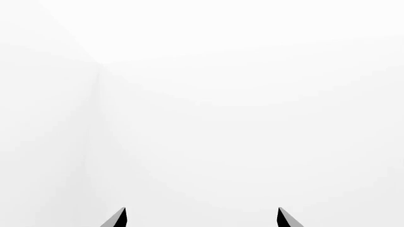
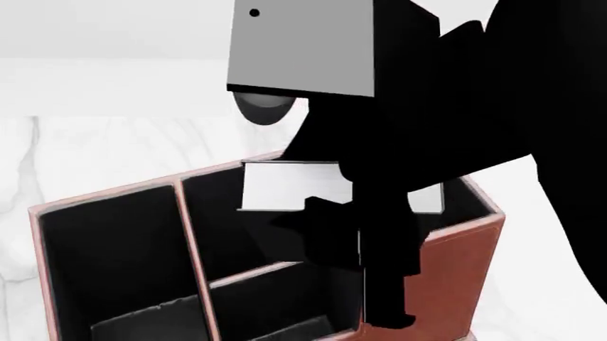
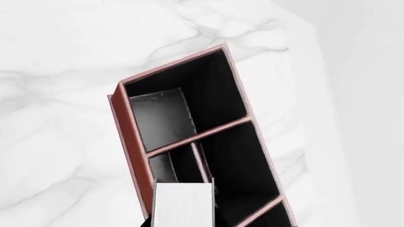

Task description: Pick up the book and place it in the front compartment of the caddy.

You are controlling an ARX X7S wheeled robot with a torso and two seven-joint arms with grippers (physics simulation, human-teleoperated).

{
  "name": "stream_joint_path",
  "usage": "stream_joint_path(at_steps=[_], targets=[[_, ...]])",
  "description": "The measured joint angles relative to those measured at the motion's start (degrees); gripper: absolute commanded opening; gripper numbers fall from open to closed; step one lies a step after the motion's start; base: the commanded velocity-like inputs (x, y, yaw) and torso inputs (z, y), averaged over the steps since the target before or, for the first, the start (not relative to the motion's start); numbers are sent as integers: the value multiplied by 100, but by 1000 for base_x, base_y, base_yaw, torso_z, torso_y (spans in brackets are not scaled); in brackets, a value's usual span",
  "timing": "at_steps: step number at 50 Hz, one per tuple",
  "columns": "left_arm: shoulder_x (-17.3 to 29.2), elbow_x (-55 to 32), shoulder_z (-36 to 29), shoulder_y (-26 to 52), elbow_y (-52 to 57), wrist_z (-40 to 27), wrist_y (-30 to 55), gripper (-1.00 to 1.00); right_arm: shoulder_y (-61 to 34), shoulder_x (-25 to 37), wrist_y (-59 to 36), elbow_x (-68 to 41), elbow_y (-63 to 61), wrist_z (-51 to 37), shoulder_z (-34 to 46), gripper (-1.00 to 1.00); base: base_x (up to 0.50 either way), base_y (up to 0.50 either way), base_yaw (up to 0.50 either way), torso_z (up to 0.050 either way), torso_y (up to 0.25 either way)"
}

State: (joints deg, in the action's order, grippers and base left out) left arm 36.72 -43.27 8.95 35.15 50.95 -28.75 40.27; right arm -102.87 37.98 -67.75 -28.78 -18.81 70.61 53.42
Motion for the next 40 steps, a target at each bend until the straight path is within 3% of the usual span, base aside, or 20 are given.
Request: stream_joint_path(at_steps=[23, 40], targets=[[31, -31, 2, -49, 1, -38, -47, 100, 43, -495, 204, 100, 671, -588, -430, -100, 0, 0, 0, 0, 1], [60, -60, -17, -52, -1, -64, -65, 100, 261, -492, 138, 44, 656, -862, -589, -100, 0, 0, 0, 0, 1]])
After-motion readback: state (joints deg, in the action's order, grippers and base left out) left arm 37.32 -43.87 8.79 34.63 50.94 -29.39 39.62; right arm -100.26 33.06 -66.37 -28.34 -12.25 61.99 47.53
